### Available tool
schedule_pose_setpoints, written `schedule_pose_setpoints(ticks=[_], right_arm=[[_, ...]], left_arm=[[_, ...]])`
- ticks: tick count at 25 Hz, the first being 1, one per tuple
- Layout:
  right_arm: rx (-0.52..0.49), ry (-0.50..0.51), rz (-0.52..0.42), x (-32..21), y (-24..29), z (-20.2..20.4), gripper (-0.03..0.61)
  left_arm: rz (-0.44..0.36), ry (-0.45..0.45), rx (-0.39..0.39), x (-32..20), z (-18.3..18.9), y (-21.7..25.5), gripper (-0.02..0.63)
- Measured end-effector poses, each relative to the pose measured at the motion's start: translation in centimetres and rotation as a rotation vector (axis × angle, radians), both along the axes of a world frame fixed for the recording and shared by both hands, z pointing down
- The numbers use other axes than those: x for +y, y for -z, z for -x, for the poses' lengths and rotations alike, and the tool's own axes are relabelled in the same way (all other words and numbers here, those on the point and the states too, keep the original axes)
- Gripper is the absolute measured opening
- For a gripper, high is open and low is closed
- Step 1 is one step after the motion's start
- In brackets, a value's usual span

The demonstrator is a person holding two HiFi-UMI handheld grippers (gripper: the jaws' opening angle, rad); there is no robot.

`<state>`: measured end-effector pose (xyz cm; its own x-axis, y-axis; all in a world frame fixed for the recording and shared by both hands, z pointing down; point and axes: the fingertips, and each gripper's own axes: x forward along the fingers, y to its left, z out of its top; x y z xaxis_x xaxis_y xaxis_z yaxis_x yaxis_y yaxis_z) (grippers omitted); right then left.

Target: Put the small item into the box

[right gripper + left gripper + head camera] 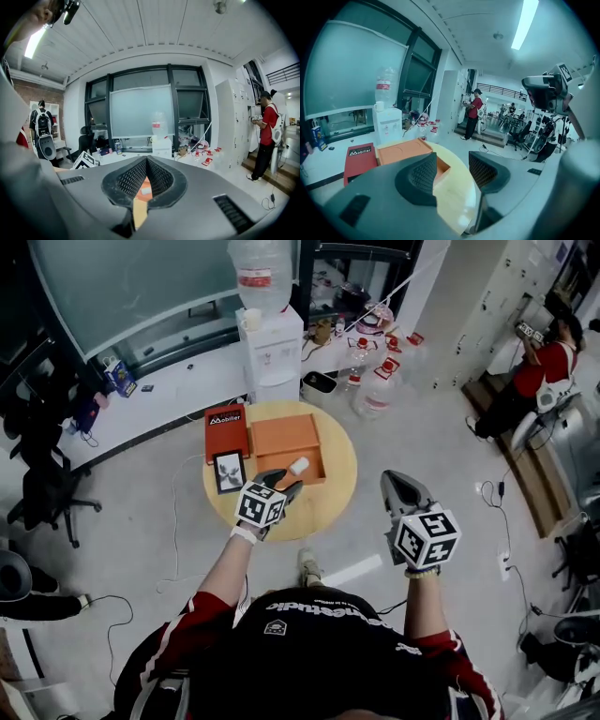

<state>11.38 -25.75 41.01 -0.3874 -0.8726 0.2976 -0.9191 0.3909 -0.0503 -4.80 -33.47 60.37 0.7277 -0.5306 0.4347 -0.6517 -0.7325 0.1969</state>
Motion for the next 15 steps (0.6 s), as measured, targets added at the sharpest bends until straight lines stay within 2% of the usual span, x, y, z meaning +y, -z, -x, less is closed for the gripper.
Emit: schedule_pose_setpoints(ticks=[5,9,15], right_arm=[[-0.028,0.020,0.000,0.7,0.0,1.5,0.025],[-0.040,0.045,-0.013,0.8,0.6,2.8,0.025],[-0.047,0.076,-0.036,0.9,1.8,4.5,0.025]], left_arm=[[-0.062,-0.010,0.005,1.7,1.3,3.7,0.227],[-0.094,0.036,0.072,2.7,3.0,7.2,0.227],[-0.189,0.075,0.114,4.1,5.1,12.6,0.227]])
